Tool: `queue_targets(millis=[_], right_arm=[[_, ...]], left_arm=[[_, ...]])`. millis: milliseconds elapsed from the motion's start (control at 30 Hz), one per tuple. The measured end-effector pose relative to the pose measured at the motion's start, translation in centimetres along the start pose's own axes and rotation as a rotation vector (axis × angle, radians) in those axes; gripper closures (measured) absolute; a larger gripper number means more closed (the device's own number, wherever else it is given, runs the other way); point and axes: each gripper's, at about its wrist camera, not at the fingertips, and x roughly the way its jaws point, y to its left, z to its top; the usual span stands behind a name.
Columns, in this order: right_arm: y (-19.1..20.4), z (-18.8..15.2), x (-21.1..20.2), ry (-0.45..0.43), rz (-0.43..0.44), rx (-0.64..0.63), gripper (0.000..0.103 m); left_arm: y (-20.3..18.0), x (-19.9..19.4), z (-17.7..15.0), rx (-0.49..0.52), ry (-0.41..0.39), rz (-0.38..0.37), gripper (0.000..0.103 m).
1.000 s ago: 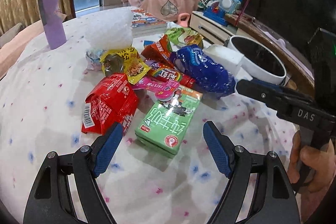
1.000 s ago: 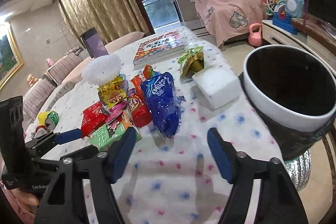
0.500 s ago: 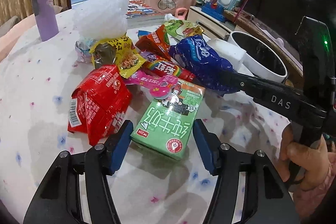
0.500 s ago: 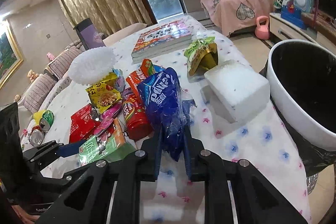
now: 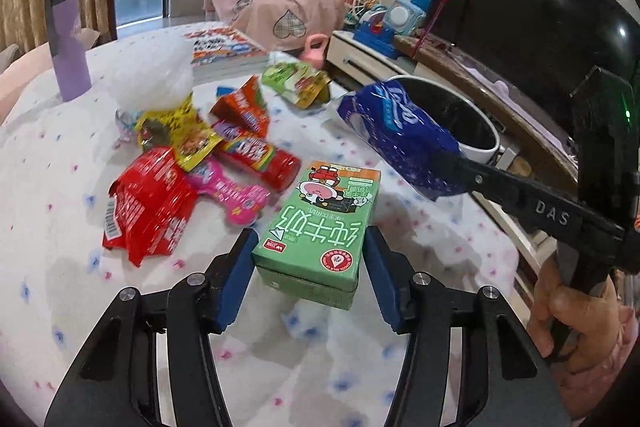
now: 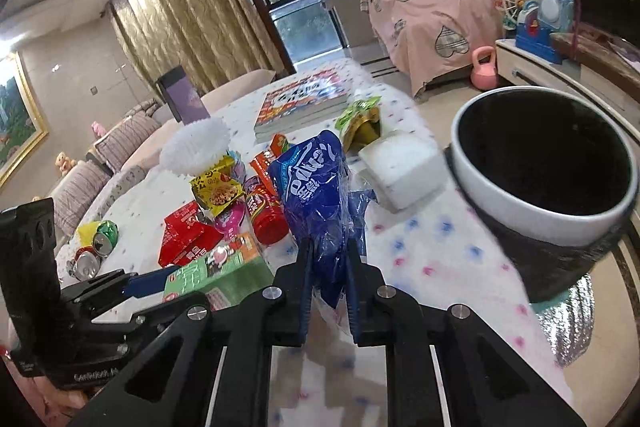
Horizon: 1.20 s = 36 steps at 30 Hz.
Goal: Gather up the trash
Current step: 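Carry the green carton and blue bag with both tools over the trash bin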
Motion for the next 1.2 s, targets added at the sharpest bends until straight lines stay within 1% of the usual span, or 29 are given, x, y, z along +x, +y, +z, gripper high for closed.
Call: queue_targets(millis=[367, 667, 967, 1200], right_arm=[[-2.6, -0.1, -4.4, -0.072, -0.060, 0.059, 0.089], [-5.9, 0.6, -6.8, -0.126, -0.125, 0.101, 0.089], [-9.6, 2.1, -7.5, -0.143, -0.192, 0.128, 0.089], [-11.3, 3.7, -7.0, -0.134, -0.231, 0.124, 0.089]], left_arm=[[-3.7, 0.1, 2.3, 0.062, -0.043, -0.031, 0.049], [-6.8, 1.5, 4.9, 0.113, -0.074, -0.055, 0.049], [-10.0, 3.3, 7.4, 0.158, -0.095, -0.072, 0.049], [-11.8, 5.3, 9.4, 0.186, -0.096, -0.067, 0.049]])
